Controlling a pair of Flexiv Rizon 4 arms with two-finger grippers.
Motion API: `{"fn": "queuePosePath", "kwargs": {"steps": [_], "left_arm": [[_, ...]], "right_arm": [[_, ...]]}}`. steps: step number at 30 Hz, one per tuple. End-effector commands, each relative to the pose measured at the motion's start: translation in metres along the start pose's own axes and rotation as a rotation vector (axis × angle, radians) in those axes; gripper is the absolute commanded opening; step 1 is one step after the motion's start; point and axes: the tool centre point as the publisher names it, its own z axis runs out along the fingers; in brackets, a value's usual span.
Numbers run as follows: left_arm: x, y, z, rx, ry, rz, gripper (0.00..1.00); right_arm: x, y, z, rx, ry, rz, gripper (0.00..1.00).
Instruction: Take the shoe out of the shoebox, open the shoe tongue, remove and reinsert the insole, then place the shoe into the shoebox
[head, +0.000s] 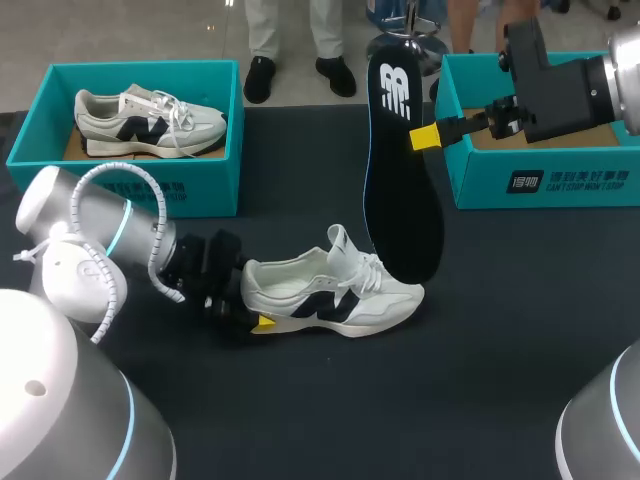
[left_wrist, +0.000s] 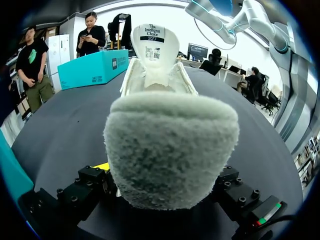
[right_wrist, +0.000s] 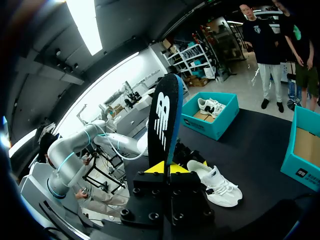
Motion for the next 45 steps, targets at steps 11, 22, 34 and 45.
{"fn": "queuePosePath", "kwargs": {"steps": [11,22,34,45], "left_arm": [[0.000,0.005,-0.004,-0.016,0.000,-0.024,1.00],[0.002,0.001,-0.015,-0.050,-0.009,-0.023,1.00],[0.001,-0.005,-0.013,-0.248,-0.046,-0.031,1.00],[0.001,-0.005,-0.004,-0.336,-0.039,-0.031,1.00]], "right_arm": [[-0.001,0.002,0.003,0.002,0.000,0.001,0.00],[-0.001,0.002,0.003,0.002,0.000,0.001,0.00],[-0.001,0.002,0.003,0.002,0.000,0.001,0.00],[-0.001,0.002,0.003,0.002,0.000,0.001,0.00]]}}
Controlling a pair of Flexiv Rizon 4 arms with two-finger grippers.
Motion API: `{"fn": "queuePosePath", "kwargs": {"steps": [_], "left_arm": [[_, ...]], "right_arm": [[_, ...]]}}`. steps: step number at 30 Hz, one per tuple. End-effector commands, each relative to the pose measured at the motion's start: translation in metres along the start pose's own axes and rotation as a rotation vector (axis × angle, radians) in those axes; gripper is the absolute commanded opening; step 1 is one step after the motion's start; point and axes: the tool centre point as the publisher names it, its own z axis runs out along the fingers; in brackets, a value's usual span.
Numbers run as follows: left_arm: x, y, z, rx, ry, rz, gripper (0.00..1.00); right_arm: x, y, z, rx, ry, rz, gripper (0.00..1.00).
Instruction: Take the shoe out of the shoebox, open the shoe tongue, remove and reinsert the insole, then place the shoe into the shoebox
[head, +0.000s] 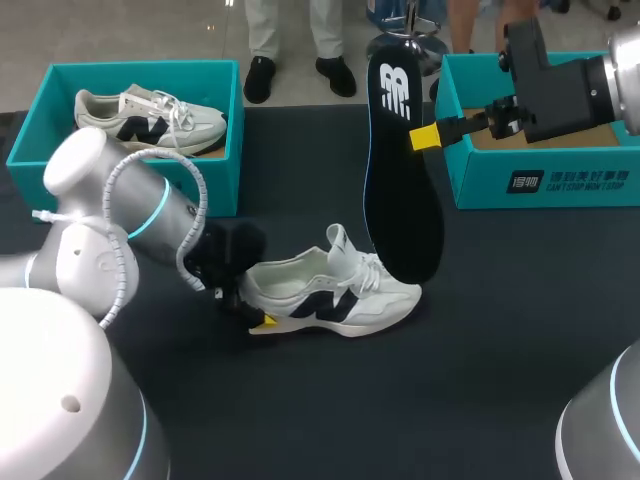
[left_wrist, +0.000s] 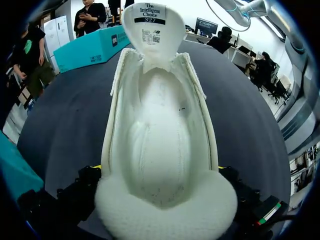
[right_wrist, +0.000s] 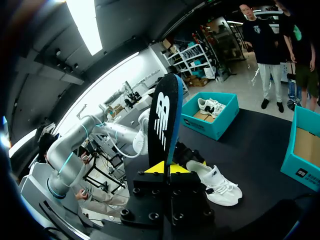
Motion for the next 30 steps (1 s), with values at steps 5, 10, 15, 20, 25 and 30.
{"fn": "queuePosePath", "kwargs": {"steps": [5,10,15,20,25,30], "left_arm": [[-0.0030,-0.0030,0.0054,-0.072,-0.011,0.006,1.00],[-0.0048,-0.0039,0.0043,-0.064,-0.004,0.003,1.00],[-0.0047,-0.0033,0.0033,-0.056,0.002,-0.002,1.00],[-0.0047,-0.0033,0.0033,-0.056,0.002,-0.002,1.00],[-0.0051,-0.0025,0.0030,-0.048,0.001,0.000,1.00],[-0.0088,-0.0003,0.0014,-0.025,-0.002,-0.001,1.00]], "right_arm": [[-0.0008,0.0015,0.0029,0.002,0.000,0.001,0.00],[-0.0008,0.0015,0.0029,0.002,0.000,0.001,0.00],[-0.0008,0.0015,0.0029,0.002,0.000,0.001,0.00],[-0.0008,0.0015,0.0029,0.002,0.000,0.001,0.00],[-0.0008,0.0015,0.0029,0.002,0.000,0.001,0.00],[-0.0008,0.0015,0.0029,0.002,0.000,0.001,0.00]]}}
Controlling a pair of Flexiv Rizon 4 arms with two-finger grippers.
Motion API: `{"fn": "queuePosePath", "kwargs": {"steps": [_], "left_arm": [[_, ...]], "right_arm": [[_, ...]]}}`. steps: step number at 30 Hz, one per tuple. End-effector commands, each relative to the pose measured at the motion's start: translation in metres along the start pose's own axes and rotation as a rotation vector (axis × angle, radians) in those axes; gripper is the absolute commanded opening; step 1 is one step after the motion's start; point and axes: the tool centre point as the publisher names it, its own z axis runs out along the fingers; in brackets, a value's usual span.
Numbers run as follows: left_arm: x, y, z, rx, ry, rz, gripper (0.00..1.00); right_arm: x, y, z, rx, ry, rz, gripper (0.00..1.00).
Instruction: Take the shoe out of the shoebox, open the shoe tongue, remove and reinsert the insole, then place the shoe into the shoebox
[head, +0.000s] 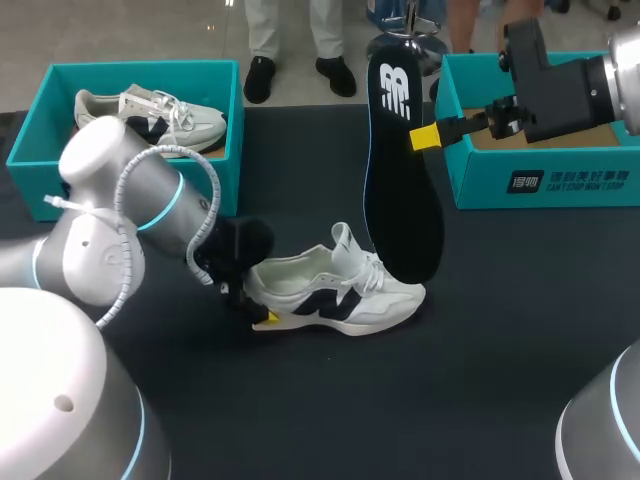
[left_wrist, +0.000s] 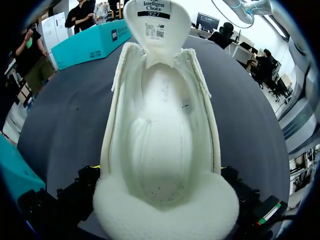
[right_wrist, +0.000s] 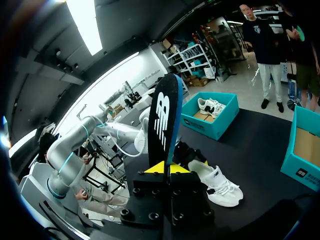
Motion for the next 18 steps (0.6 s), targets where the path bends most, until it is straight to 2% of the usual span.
{"fn": "queuePosePath", "kwargs": {"steps": [1,4,8,18], "left_arm": [[-0.0021,0.0030,-0.0009,0.025,0.000,0.001,1.00],[-0.0029,0.0067,-0.0023,0.102,0.016,-0.007,1.00],[-0.0040,0.0110,-0.0019,0.146,0.025,-0.033,1.00],[-0.0019,0.0104,-0.0055,0.150,0.008,-0.004,1.00]], "right_arm": [[-0.0008,0.0015,0.0029,0.002,0.000,0.001,0.00],[-0.0008,0.0015,0.0029,0.002,0.000,0.001,0.00],[-0.0008,0.0015,0.0029,0.002,0.000,0.001,0.00],[-0.0008,0.0015,0.0029,0.002,0.000,0.001,0.00]]}}
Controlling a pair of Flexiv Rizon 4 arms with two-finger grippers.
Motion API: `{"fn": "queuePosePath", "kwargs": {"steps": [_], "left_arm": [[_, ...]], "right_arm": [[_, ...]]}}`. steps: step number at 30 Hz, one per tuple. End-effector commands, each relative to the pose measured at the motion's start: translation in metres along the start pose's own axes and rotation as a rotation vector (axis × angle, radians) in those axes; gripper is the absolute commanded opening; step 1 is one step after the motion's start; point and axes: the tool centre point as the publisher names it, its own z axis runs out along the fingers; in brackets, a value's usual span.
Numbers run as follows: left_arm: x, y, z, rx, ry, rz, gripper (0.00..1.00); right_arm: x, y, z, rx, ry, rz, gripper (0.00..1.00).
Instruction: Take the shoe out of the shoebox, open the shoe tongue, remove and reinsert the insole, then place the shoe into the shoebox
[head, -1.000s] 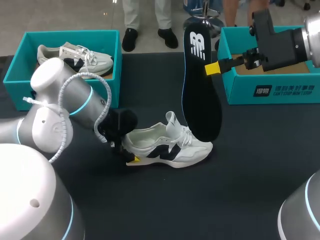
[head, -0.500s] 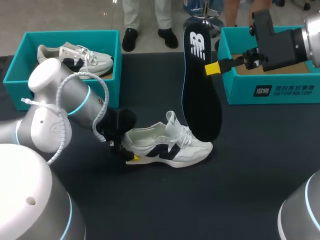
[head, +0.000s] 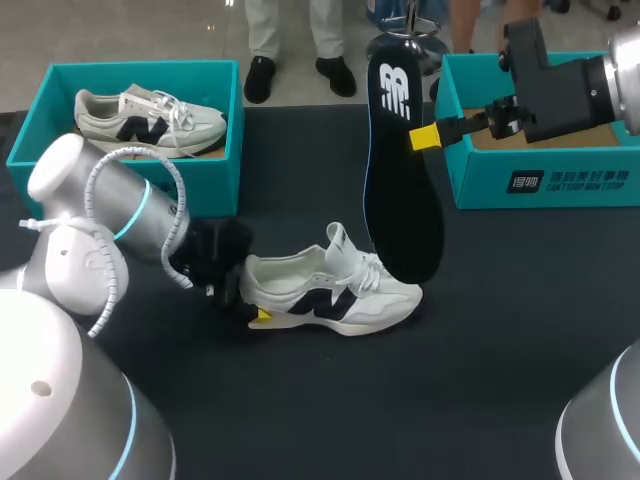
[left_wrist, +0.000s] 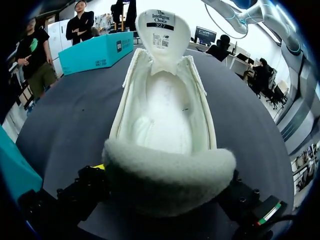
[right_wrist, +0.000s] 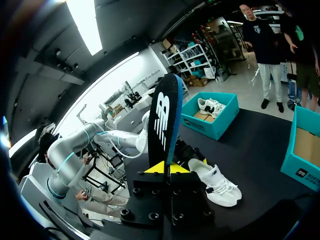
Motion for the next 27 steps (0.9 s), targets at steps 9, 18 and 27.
{"fn": "queuePosePath", "kwargs": {"steps": [9,18,27], "left_arm": [[0.002,0.002,-0.011,-0.020,-0.009,0.006,1.00],[-0.004,0.003,-0.022,-0.068,-0.039,0.002,1.00],[-0.005,0.000,-0.027,-0.175,-0.029,0.008,1.00]], "right_arm": [[-0.001,0.002,0.003,0.002,0.000,0.001,0.00],[-0.001,0.002,0.003,0.002,0.000,0.001,0.00],[-0.001,0.002,0.003,0.002,0.000,0.001,0.00]]}}
